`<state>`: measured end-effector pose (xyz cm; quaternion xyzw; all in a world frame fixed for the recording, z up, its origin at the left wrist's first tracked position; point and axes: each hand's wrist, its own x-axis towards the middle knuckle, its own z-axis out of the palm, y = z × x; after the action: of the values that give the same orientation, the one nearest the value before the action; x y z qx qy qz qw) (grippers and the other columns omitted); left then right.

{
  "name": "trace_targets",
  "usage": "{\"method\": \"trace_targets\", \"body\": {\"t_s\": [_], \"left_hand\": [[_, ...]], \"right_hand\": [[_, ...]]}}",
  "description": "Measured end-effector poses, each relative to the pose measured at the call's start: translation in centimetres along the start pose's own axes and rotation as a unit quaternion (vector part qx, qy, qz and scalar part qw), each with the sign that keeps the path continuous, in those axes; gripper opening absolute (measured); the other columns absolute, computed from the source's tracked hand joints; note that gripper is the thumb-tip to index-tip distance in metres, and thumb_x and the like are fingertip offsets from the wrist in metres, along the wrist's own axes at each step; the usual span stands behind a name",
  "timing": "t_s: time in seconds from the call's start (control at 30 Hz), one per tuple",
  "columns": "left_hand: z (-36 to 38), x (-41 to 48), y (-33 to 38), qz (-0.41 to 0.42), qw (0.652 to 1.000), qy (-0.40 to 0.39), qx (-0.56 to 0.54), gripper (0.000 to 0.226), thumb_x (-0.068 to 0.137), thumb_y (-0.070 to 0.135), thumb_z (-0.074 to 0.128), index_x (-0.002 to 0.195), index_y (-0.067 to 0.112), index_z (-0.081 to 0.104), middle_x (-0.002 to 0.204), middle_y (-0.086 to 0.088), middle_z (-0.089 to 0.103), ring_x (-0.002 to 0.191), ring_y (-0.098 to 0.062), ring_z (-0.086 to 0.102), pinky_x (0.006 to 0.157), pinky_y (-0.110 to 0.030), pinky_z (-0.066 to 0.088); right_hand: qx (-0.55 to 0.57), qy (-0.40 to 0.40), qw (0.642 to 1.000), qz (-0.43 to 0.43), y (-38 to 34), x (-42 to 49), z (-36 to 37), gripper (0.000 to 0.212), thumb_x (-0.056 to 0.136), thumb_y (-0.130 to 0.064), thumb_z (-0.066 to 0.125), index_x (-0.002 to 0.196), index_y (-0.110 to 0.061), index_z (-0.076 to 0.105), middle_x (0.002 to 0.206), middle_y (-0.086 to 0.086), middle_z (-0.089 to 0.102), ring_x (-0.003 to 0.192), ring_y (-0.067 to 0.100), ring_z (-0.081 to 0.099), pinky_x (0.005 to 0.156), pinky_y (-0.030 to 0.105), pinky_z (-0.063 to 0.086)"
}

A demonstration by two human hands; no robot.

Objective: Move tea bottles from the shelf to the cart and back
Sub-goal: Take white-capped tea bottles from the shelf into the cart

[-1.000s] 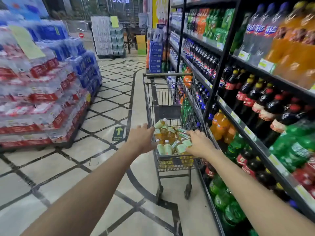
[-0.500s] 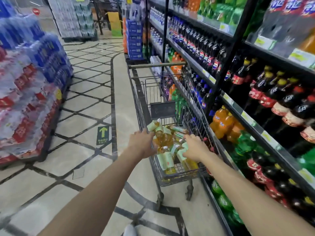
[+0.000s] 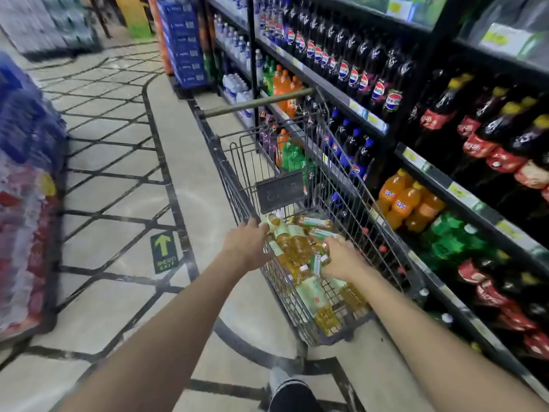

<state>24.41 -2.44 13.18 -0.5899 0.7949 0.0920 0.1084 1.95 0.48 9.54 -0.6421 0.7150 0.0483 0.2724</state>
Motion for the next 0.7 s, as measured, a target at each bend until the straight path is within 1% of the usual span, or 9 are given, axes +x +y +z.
{"method": "trace_targets", "body": {"t_s": [0.1,0.17,0.23,0.3,0.37,0.43,0.5,0.6,0.7], "left_hand": [[0.1,3.1,-1.0,0.022,1.000,-0.007,0.006,0.066,0.090,0.057,0.057,0.144,0.022,0.040,0.134,-0.009,0.049,0.122,-0.031,0.052,0.091,-0.048,0.053],[0.1,5.6,-1.5,0.035,0.999,-0.015,0.016,0.069,0.090,0.057,0.057,0.147,0.022,0.037,0.137,-0.009,0.048,0.124,-0.032,0.051,0.093,-0.050,0.053],[0.0,8.3,-1.9,0.045,0.998,-0.019,0.030,0.072,0.091,0.058,0.057,0.149,0.022,0.035,0.140,-0.010,0.046,0.126,-0.033,0.050,0.095,-0.049,0.051],[0.1,11.2,-2.1,0.055,0.997,-0.031,0.037,0.074,0.091,0.059,0.058,0.150,0.022,0.034,0.142,-0.010,0.045,0.128,-0.034,0.049,0.097,-0.048,0.049],[0.3,14.1,-2.2,0.064,0.996,-0.049,0.039,0.074,0.090,0.057,0.059,0.149,0.020,0.033,0.144,-0.011,0.044,0.129,-0.034,0.048,0.097,-0.049,0.049],[0.5,16.8,-2.3,0.071,0.994,-0.068,0.043,0.074,0.089,0.055,0.061,0.149,0.020,0.034,0.144,-0.010,0.044,0.128,-0.034,0.049,0.097,-0.048,0.049],[0.7,19.4,-2.3,0.078,0.992,-0.089,0.048,0.073,0.090,0.053,0.061,0.148,0.019,0.034,0.144,-0.011,0.044,0.126,-0.034,0.050,0.094,-0.047,0.050],[1.3,22.8,-2.7,0.081,0.990,-0.106,0.046,0.070,0.091,0.049,0.061,0.147,0.019,0.033,0.142,-0.011,0.044,0.121,-0.032,0.053,0.088,-0.043,0.051],[2.5,25.6,-3.3,0.082,0.988,-0.125,0.048,0.072,0.091,0.052,0.061,0.148,0.018,0.032,0.139,-0.010,0.048,0.120,-0.029,0.055,0.087,-0.041,0.053]], "right_hand": [[0.027,-0.007,0.999,0.019,0.0,2.3,0.7,0.088,0.080,-0.009,0.071,0.154,-0.017,0.025,0.157,0.013,0.029,0.144,0.032,0.029,0.112,0.048,0.038],[0.039,-0.017,0.998,0.038,0.4,4.1,1.1,0.091,0.080,-0.008,0.072,0.155,-0.021,0.023,0.159,0.012,0.027,0.146,0.034,0.026,0.115,0.049,0.034],[0.060,-0.024,0.996,0.061,0.9,6.1,1.6,0.094,0.079,-0.007,0.073,0.156,-0.023,0.022,0.161,0.009,0.024,0.148,0.033,0.023,0.118,0.049,0.030],[0.080,-0.029,0.993,0.078,1.4,8.4,1.9,0.094,0.079,-0.005,0.073,0.156,-0.024,0.023,0.162,0.008,0.022,0.149,0.031,0.022,0.119,0.047,0.029],[0.098,-0.034,0.990,0.090,1.8,10.7,2.2,0.093,0.080,-0.006,0.074,0.157,-0.022,0.022,0.162,0.010,0.021,0.149,0.032,0.022,0.118,0.048,0.031],[0.112,-0.045,0.987,0.107,1.8,12.7,2.6,0.093,0.083,-0.010,0.073,0.157,-0.018,0.018,0.162,0.013,0.019,0.149,0.035,0.020,0.118,0.047,0.031],[0.124,-0.056,0.983,0.120,1.7,14.5,2.8,0.093,0.085,-0.012,0.071,0.158,-0.015,0.015,0.164,0.013,0.016,0.150,0.034,0.018,0.118,0.045,0.030],[0.124,-0.054,0.983,0.122,1.4,17.4,3.0,0.085,0.087,-0.014,0.070,0.156,-0.014,0.020,0.162,0.012,0.020,0.148,0.033,0.022,0.116,0.043,0.034],[0.131,-0.073,0.981,0.125,0.7,20.1,3.5,0.085,0.090,-0.015,0.069,0.157,-0.015,0.017,0.165,0.011,0.013,0.151,0.032,0.014,0.119,0.046,0.028]]}}
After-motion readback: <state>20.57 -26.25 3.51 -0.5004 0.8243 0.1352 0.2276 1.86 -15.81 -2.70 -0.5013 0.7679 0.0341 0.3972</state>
